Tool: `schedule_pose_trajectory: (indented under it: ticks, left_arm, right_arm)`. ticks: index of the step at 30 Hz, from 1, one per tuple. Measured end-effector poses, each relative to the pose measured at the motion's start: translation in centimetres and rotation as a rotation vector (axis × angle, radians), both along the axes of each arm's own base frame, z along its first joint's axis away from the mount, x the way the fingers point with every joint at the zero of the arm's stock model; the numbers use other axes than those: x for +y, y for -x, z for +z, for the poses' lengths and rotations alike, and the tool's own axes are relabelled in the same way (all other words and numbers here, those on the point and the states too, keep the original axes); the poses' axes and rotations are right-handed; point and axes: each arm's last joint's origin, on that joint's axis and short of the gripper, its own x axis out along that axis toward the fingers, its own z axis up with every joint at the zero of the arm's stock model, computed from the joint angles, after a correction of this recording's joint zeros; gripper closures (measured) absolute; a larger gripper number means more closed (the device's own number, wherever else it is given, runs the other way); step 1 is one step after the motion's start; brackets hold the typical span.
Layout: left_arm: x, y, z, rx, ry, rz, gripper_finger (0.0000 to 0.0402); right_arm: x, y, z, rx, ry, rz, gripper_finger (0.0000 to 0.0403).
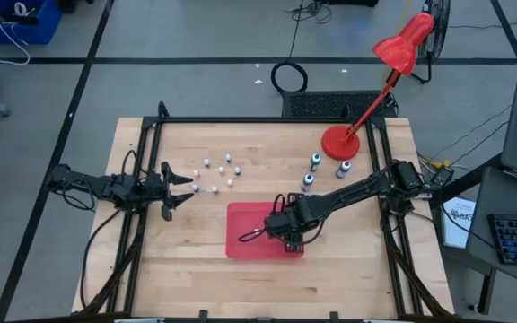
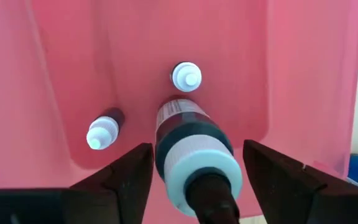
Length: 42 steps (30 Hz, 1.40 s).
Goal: Pick & Place food coloring
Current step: Put the large black food coloring bottle into the bin, then put the large blue food coloring bottle into the bin
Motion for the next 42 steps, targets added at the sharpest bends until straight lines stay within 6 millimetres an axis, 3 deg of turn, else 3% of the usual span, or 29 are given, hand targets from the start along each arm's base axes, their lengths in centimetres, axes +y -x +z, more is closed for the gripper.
schedule_pose_trajectory:
  ticks: [5, 12, 18, 22, 29, 32, 37, 42]
  left_arm:
    - [0.0, 0.0, 0.0, 0.0, 0.0, 0.0, 0.0169]
    - [0.0, 0.0, 0.0, 0.0, 0.0, 0.0, 0.0169]
    - [0.0, 0.0, 0.0, 0.0, 0.0, 0.0, 0.0169]
    - [0.0, 0.0, 0.0, 0.0, 0.0, 0.0, 0.0169]
    - [0.0, 0.0, 0.0, 0.0, 0.0, 0.0, 0.0169]
    - [0.0, 0.0, 0.0, 0.0, 0.0, 0.0, 0.0169]
    - [0.0, 0.0, 0.0, 0.0, 0.0, 0.0, 0.0169]
    - [0.0, 0.0, 0.0, 0.0, 0.0, 0.0, 0.0169]
  right_arm:
    - [-0.2, 0.8, 1.1, 0.043, 0.01, -0.003, 0.0169]
    - [-1.7, 2.7, 5.7, -0.049, -0.017, -0.076, 0.0187]
    - [-4.4, 4.7, 9.9, -0.213, 0.07, -0.197, 0.0195]
    - [-7.4, 5.7, 11.4, -0.247, 0.079, -0.335, 0.0192]
    - [-12.6, 6.5, 11.3, -0.173, 0.092, -0.483, 0.0181]
    - [-14.2, 6.3, 10.9, -0.156, 0.02, -0.519, 0.0177]
    - [-15.2, 6.0, 9.9, -0.127, -0.017, -0.533, 0.0175]
    - [-15.2, 5.7, 7.6, -0.104, -0.011, -0.491, 0.0178]
